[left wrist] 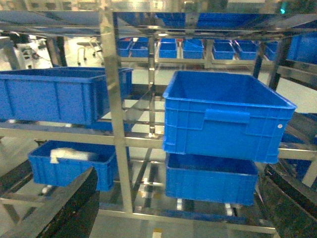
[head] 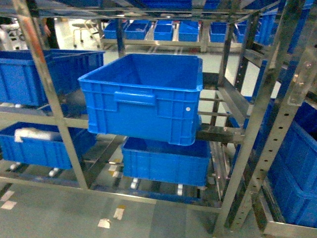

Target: Pick red block from blue box to shelf

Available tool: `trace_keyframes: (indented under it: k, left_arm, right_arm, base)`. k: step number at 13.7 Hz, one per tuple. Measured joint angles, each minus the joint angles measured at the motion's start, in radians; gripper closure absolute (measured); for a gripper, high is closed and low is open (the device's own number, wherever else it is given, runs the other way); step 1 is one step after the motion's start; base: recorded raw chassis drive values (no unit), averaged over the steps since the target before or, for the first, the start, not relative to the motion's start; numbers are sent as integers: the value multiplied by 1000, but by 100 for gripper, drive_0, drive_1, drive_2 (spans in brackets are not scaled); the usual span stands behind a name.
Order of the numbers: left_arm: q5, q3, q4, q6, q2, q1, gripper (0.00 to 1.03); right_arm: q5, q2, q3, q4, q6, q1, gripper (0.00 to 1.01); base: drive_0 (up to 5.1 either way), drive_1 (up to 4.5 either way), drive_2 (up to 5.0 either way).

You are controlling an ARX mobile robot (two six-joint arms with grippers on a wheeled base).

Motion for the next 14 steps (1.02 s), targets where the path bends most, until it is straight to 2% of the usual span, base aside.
trace_keyframes:
  k: [14]
  left_arm:
    - [-2,0,-4,0,0,-2,5]
  right_arm:
    - [-2,-1,0,1,0,0,73]
  base:
    - [-140,-140,-140]
